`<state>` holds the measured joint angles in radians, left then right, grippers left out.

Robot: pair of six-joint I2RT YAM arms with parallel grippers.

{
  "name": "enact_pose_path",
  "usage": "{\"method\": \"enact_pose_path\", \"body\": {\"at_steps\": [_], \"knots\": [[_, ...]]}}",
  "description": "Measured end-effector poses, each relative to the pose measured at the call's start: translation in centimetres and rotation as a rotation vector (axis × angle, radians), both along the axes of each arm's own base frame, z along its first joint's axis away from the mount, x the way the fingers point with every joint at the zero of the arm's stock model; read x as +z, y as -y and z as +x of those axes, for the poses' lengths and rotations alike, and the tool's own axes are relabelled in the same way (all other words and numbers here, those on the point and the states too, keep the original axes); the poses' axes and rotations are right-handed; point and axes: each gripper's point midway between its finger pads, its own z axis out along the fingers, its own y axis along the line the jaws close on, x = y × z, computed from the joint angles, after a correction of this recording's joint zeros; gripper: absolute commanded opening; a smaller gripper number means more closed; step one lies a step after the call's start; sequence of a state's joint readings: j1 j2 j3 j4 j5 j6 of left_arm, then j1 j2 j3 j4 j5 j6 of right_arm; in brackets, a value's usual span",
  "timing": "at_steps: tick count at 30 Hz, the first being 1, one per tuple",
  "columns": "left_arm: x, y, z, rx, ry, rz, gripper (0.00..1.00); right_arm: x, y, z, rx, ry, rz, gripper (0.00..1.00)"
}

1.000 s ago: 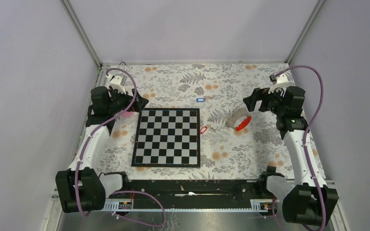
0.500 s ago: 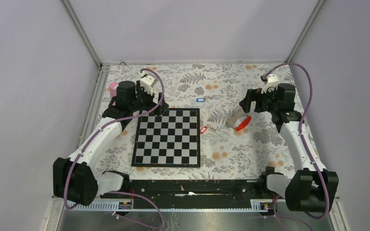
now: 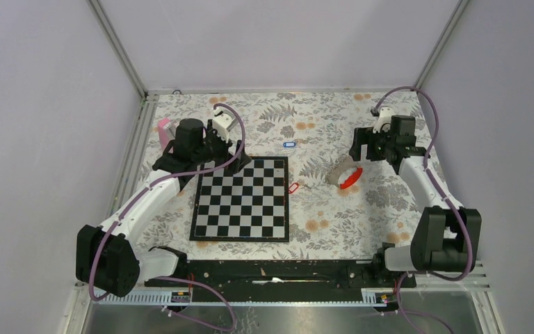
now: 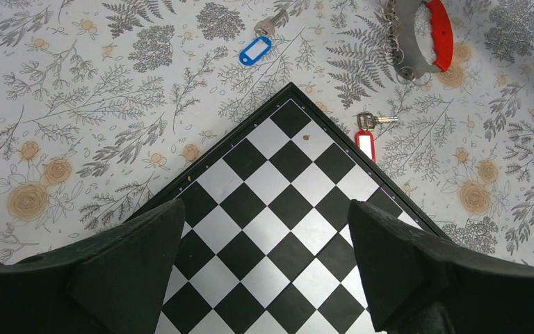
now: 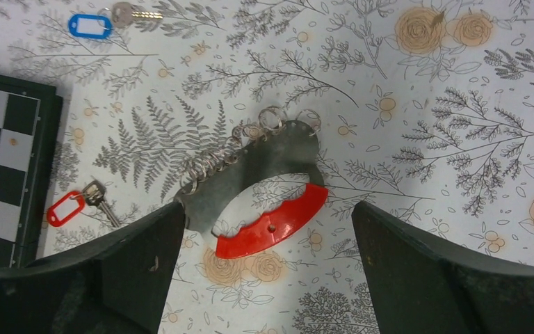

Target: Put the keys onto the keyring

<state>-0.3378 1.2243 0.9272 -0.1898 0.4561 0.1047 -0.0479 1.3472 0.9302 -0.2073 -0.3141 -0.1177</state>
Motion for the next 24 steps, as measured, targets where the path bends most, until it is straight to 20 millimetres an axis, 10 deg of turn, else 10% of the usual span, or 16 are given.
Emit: {"method": "enact_pose_path", "body": {"at_steps": [6,13,24], "knots": [[-0.2,0.1,-0.2,-0.009,-0.007,-0.003,0.99,-1.8,-0.1,1.2,0.014,-0.081,-0.03,0.75],[-0.8,0.1,-0.5,-0.012,-0.02,0.001,0.99,-5.4,-4.9,0.6,0.216,-0.22,-0.081,0.58],[-0.7,0.1,-0.5,-0.013,-0.016,-0.001,0.99,-9.8,-8.5,-1.4,0.401,-0.404,-0.136,0.49]]}}
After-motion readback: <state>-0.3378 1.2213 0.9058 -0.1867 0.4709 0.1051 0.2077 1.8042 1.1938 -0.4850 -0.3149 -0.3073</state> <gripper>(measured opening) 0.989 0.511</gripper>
